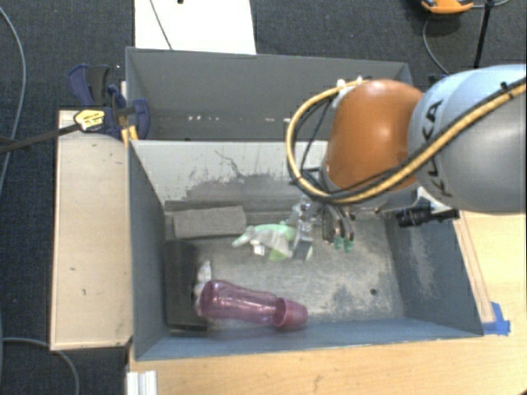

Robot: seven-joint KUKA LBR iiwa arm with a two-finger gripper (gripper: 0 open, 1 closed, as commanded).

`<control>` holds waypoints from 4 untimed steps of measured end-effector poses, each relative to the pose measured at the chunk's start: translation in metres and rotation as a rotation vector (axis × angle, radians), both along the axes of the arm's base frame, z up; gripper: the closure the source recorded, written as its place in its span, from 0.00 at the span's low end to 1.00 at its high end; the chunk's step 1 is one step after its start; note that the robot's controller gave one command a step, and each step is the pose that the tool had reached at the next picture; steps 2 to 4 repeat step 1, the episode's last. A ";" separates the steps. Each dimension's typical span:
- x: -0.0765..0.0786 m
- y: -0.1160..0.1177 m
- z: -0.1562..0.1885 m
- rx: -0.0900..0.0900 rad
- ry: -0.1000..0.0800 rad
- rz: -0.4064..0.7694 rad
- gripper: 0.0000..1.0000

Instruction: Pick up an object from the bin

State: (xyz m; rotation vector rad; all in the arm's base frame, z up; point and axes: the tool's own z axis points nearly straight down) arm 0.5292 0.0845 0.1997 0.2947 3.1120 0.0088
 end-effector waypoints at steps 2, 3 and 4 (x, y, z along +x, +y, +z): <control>0.006 -0.006 0.057 0.000 -0.001 -0.036 1.00; 0.006 -0.006 0.057 0.000 -0.001 -0.036 1.00; 0.006 -0.006 0.057 0.000 -0.001 -0.036 1.00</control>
Offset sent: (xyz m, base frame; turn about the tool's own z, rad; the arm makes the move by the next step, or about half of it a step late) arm 0.0019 -0.0048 0.1131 0.0636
